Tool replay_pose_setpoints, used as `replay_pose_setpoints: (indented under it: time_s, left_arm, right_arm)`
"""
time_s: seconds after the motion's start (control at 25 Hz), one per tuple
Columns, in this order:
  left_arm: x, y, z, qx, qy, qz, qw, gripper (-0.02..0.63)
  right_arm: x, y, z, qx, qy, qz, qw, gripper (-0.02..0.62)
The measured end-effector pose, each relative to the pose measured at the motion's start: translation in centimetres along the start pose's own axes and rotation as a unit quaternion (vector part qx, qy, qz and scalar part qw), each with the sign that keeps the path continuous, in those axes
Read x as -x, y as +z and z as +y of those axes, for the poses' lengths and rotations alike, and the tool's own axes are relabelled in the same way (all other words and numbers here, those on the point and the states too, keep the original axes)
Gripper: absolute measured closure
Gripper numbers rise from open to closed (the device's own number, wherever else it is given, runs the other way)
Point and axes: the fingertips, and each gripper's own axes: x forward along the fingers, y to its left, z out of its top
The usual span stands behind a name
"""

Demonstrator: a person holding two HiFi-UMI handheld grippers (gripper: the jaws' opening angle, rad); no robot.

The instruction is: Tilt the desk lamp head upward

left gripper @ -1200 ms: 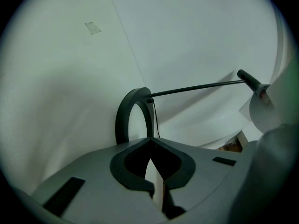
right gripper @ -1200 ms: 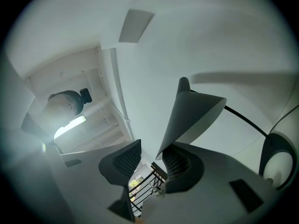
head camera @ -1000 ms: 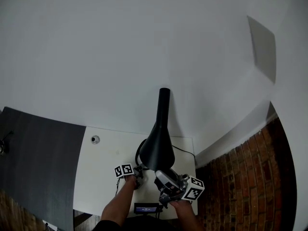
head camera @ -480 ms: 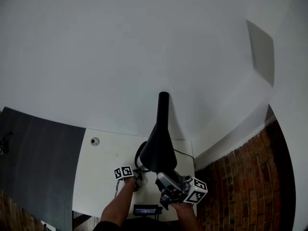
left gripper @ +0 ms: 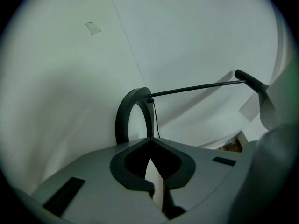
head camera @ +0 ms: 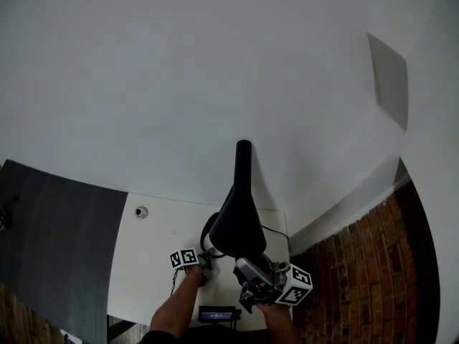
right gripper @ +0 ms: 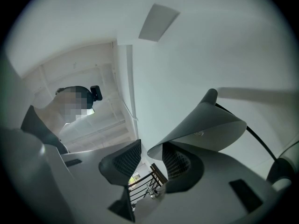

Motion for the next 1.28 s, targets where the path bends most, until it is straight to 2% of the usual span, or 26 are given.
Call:
replay_pose_setpoints:
  time_s: [1.28]
  left_arm:
    - [0.0,-0.1,0.0,0.001,0.001,0.0,1.0,0.595]
  right_arm:
    - [-2.1,3.4,2.4,0.057,0.025,-0.01,0.998,0.451]
